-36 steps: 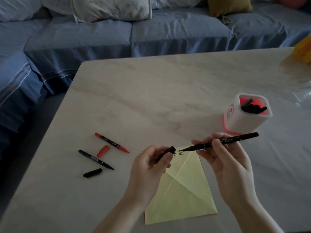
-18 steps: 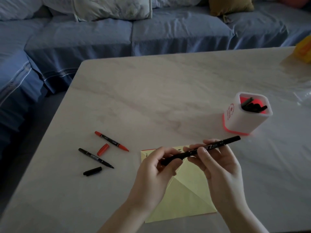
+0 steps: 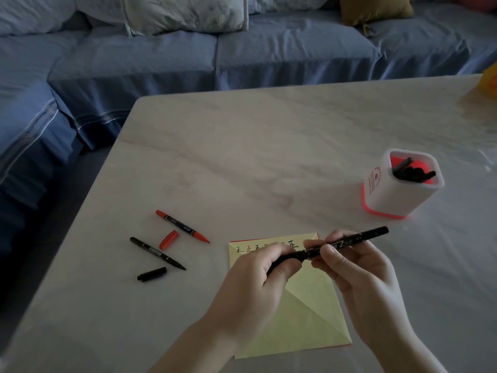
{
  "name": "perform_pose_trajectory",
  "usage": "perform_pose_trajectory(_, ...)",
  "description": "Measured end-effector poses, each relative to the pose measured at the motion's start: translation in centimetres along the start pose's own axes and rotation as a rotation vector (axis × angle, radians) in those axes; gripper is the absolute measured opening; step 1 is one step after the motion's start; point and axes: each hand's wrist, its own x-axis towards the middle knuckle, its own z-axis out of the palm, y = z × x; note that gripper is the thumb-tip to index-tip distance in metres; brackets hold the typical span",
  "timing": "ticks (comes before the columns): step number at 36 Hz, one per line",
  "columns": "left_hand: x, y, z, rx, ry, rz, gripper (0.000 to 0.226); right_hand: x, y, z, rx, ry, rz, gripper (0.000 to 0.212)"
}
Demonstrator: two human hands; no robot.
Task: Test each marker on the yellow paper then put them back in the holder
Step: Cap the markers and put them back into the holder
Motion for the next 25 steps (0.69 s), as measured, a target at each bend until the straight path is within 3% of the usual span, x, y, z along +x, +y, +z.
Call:
perform_pose_trajectory(6, 0.4, 0.5, 0.0, -0.307, -0.184, -0.281, 0.02, 0.2, 0.4, -0.6, 0.001, -0.041, 0.026, 0.049)
perform_pose_trajectory(8, 0.7, 0.8, 0.2, -0.312, -0.225, -0.32, 0.023, 0.2, 0.8, -0.8, 0.011, -0.034, 0.046, 0.049)
perform_pose_trajectory(10, 1.1, 0.8, 0.7, -0.093, -0.18, -0.248, 0.027, 0.3, 1.2, -1.0, 0.056, 0.027, 0.061, 0.051)
perform_pose_trajectory(12, 1.4, 0.5, 1.3, 0.189, -0.101, -0.06, 0.026, 0.2, 1.4, -1.1, 0.081, 0.099, 0.055, 0.049)
perform_pose_trajectory(15, 1.7, -0.5, 2.1, 0.488, -0.016, 0.182, 0.04, 0.3, 1.2, -1.1, 0.081, 0.164, 0.06, 0.018)
perform_pose_trajectory(18, 1.8, -1.2, 2.8, 0.652, 0.049, 0.295, 0.032, 0.3, 1.2, -1.2, 0.142, 0.19, 0.086, 0.004)
perform_pose_trajectory(22, 2.7, -0.5, 3.5, 0.554, 0.114, 0.283, 0.021, 1.1, 0.5, -1.8, 0.216, 0.187, 0.135, 0.003)
perform_pose_trajectory(25, 4.7, 0.6, 3.9, 0.37, 0.012, 0.149, 0.019, 2.2, -0.7, -2.8, 0.15, 0.205, 0.133, 0.011)
